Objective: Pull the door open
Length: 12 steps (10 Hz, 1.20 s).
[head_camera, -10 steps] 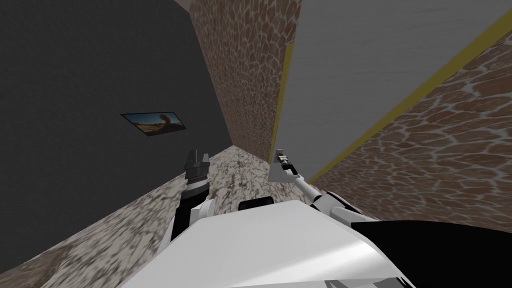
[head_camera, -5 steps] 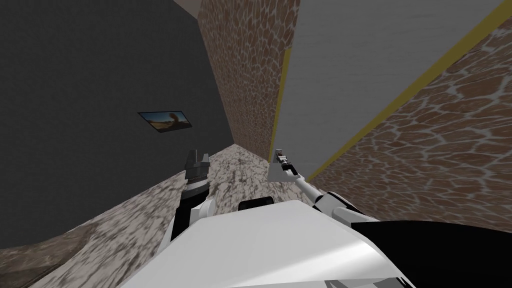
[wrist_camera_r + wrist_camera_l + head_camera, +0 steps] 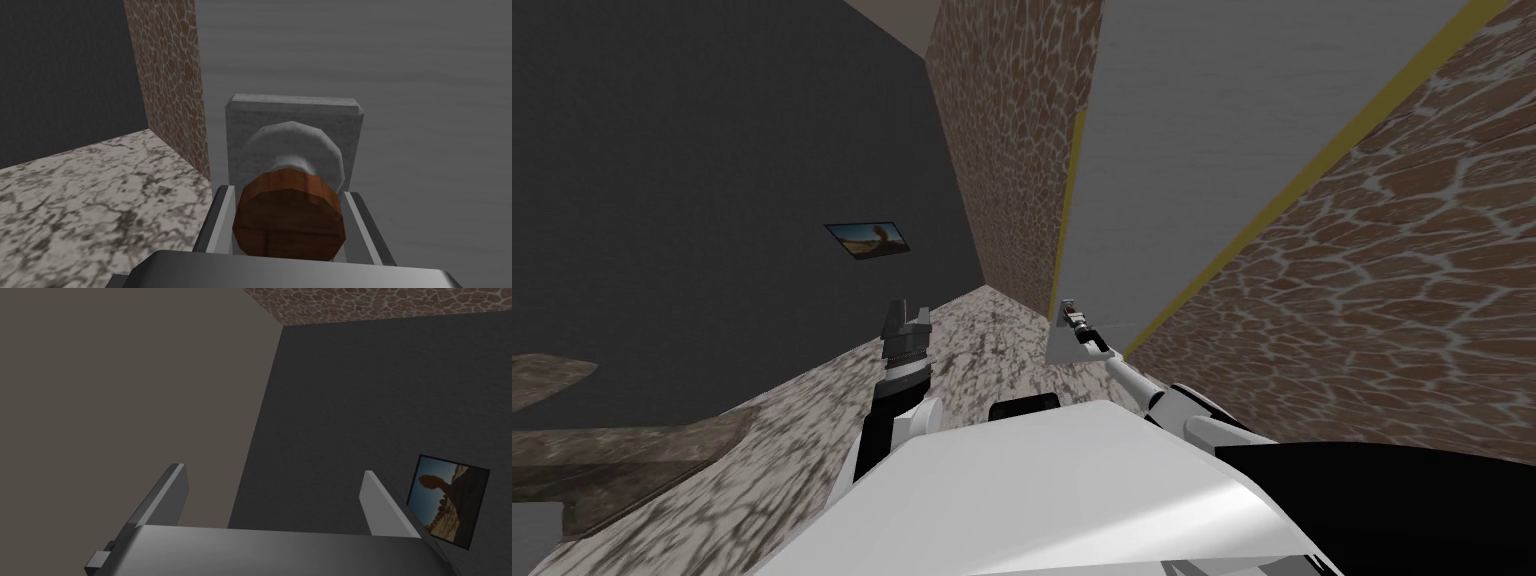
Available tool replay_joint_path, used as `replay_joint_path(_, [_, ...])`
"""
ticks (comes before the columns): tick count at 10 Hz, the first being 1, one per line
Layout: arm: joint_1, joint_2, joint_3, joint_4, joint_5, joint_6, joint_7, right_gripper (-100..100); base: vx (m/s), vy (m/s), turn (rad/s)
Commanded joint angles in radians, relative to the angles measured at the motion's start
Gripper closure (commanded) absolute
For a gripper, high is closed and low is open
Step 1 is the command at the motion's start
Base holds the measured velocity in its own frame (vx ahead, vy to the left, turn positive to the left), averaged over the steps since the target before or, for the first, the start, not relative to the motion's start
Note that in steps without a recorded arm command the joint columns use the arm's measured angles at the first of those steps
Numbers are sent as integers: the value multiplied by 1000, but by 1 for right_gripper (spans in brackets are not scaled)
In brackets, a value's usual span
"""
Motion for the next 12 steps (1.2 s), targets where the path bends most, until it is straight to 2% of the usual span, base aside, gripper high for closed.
replay_joint_path(1, [8,-15,20,-19,3,-3,-18,100,-179,-130,99])
replay_joint_path(2, [9,-20,28,-23,5,-5,-25,100,-190,-84,84])
replay_joint_path(3, [11,-14,22,-23,3,1,-15,100,-85,-22,27])
replay_joint_path(7, [28,-60,77,-54,16,-21,-68,100,-173,-88,102])
replay_joint_path(12, [43,-107,130,-86,28,-45,-120,100,-184,-82,82])
